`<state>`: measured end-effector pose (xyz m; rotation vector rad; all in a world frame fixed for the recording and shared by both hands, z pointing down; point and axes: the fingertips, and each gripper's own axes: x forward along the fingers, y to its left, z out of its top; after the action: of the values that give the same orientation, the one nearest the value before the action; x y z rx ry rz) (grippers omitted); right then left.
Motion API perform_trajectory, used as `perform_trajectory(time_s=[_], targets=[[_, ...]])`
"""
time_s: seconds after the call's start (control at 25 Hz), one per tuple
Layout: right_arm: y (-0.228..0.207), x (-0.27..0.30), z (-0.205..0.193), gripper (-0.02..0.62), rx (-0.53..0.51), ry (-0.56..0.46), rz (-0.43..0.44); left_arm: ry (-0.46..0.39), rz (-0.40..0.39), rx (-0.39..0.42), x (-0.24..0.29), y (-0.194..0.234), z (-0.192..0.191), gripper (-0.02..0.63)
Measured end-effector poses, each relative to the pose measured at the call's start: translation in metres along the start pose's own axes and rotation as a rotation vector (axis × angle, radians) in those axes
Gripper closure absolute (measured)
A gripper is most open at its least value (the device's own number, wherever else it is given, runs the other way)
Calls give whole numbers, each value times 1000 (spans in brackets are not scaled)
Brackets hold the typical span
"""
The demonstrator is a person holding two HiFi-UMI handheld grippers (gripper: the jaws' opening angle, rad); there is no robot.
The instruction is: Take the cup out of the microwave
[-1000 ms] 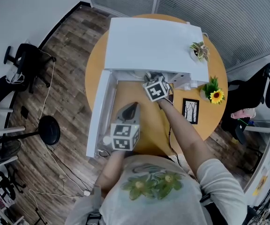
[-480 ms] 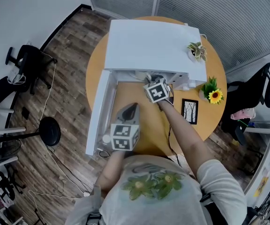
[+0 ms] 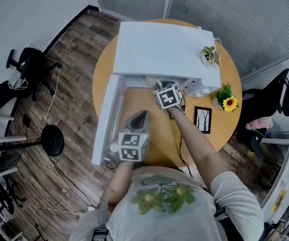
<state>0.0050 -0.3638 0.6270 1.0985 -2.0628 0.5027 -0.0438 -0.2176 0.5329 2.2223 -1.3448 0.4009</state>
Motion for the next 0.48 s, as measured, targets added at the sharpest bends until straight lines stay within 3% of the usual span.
perform_trajectory(time_s=[0.48], targets=[[-2, -10, 6, 535, -32, -46, -33, -2, -7, 3, -4, 0, -1, 602]])
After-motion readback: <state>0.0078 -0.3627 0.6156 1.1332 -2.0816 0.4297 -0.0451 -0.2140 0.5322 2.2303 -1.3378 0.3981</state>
